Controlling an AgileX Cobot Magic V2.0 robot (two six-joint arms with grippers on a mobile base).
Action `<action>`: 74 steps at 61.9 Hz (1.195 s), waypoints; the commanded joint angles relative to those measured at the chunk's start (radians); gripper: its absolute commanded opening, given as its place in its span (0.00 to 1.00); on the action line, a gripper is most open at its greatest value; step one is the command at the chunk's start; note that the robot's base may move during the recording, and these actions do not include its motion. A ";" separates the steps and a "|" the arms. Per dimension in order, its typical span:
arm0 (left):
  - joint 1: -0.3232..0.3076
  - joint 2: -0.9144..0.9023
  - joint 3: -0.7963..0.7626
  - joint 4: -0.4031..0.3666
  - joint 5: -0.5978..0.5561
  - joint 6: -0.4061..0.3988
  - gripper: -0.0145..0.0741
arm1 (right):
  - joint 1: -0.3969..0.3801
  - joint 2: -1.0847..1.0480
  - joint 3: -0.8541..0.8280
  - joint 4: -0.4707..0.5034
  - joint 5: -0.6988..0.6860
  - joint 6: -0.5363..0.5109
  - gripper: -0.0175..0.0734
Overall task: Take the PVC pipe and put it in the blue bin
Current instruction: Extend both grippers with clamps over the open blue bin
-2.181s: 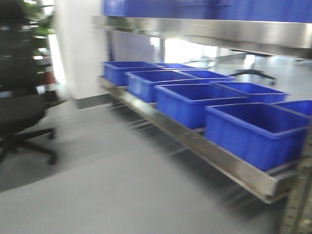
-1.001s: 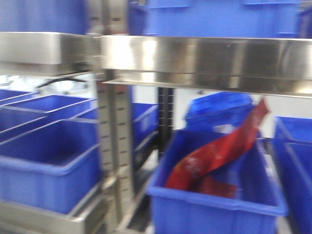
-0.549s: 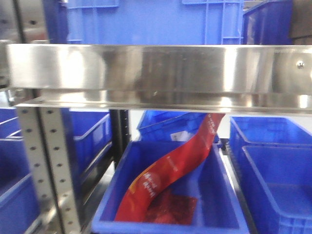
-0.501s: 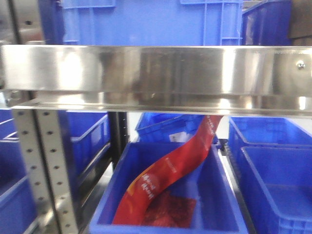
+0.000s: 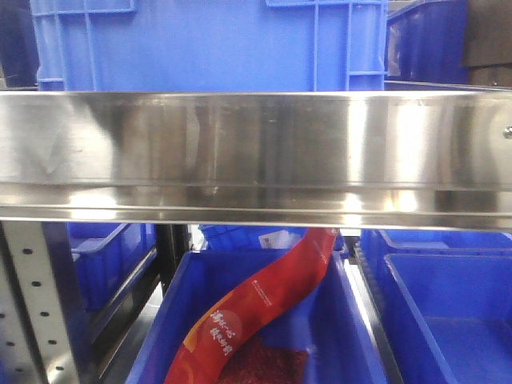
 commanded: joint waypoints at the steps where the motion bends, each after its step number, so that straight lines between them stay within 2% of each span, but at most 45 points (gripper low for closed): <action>1: -0.001 -0.006 -0.002 0.001 -0.020 -0.009 0.04 | 0.002 -0.001 0.004 -0.008 -0.025 -0.004 0.02; 44: -0.001 -0.006 -0.002 0.001 -0.020 -0.009 0.04 | 0.002 -0.001 0.004 -0.008 -0.025 -0.004 0.02; 74: -0.001 -0.001 -0.002 -0.006 -0.076 -0.009 0.04 | 0.002 0.001 0.004 -0.008 -0.051 -0.004 0.02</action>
